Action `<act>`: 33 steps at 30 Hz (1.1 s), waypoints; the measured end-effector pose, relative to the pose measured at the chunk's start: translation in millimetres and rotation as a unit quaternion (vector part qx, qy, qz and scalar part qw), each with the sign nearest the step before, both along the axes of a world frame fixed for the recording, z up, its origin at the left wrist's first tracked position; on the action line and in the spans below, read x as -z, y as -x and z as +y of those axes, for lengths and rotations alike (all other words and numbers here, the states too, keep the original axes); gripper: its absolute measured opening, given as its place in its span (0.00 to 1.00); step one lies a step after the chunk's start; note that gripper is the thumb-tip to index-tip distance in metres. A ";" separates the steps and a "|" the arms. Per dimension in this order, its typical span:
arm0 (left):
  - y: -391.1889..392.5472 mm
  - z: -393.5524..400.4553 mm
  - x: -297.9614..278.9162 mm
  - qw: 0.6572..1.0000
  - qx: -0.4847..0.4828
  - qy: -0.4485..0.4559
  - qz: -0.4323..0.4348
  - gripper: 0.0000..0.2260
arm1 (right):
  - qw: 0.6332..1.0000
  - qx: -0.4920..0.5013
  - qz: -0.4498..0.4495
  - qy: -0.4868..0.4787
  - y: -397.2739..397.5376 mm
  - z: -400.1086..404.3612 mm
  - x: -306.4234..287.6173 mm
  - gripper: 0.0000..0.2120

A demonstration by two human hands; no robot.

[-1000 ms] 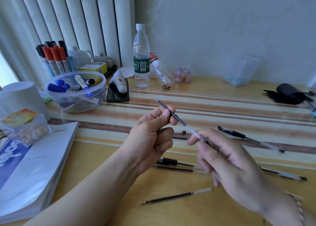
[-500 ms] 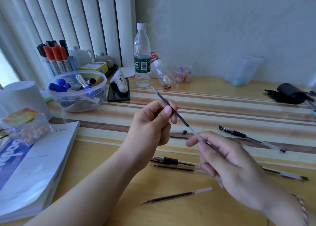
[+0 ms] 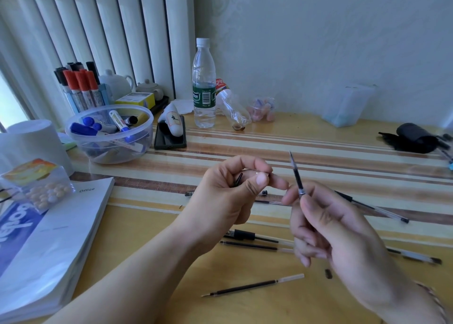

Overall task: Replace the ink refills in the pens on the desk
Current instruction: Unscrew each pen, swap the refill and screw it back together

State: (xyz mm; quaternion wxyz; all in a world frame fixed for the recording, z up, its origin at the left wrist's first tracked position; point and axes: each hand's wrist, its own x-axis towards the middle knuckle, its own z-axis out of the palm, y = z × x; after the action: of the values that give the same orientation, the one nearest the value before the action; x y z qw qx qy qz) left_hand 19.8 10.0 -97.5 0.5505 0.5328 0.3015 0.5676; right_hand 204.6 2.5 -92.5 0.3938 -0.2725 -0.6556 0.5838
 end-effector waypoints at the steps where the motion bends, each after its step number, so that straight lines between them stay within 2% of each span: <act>1: -0.4 -0.1 -0.2 1.000 0.004 0.007 -0.010 0.02 | 1.000 -0.001 0.007 0.002 0.1 0.1 0.2 0.16; 5: -0.9 -0.6 -2.7 0.999 0.006 0.020 -0.025 0.04 | 0.999 0.023 -0.006 -0.021 -0.1 0.4 1.3 0.15; 8: -0.5 -1.3 -3.9 0.999 0.008 0.018 -0.028 0.05 | 0.969 0.105 -0.142 -0.172 -0.8 -3.1 0.0 0.15; 10: -1.2 -2.1 -4.1 1.000 0.011 0.017 -0.022 0.05 | 0.944 0.130 -0.194 -0.234 -1.7 -4.7 -1.1 0.14; 15: -3.4 -2.8 -3.0 1.000 0.006 0.022 0.001 0.06 | 0.934 0.127 -0.210 -0.260 -4.8 -2.4 1.9 0.15; 18: -3.8 -4.7 -4.3 1.000 0.001 0.005 0.022 0.01 | 0.918 0.130 -0.236 -0.291 -4.2 -2.9 1.9 0.10; 23: -6.5 -9.3 -9.2 0.997 -0.008 -0.044 0.066 0.05 | 0.916 0.130 -0.246 -0.288 -4.2 -1.9 2.8 0.08; 25: -4.6 -7.2 -6.0 0.988 -0.038 -0.076 0.129 0.04 | 0.896 0.151 -0.280 -0.311 -5.8 -1.0 3.7 0.07; 28: -5.1 -7.1 0.0 0.943 -0.123 -0.138 0.278 0.03 | 0.866 0.201 -0.317 -0.329 -7.5 1.1 1.3 0.08; 30: -5.8 -7.9 0.6 0.933 -0.143 -0.144 0.296 0.02 | 0.869 0.220 -0.299 -0.326 -8.5 3.0 1.5 0.10; 33: -4.6 -7.1 -0.7 0.947 -0.137 -0.100 0.274 0.03 | 0.874 0.239 -0.294 -0.303 -9.5 5.1 3.3 0.14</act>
State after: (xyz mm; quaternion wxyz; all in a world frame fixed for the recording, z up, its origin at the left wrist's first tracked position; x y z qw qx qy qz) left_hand 24.4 2.9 -96.8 0.3077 0.6731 0.4528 0.4972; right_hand 214.1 7.6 -95.8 0.3732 -0.4474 -0.8011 0.1374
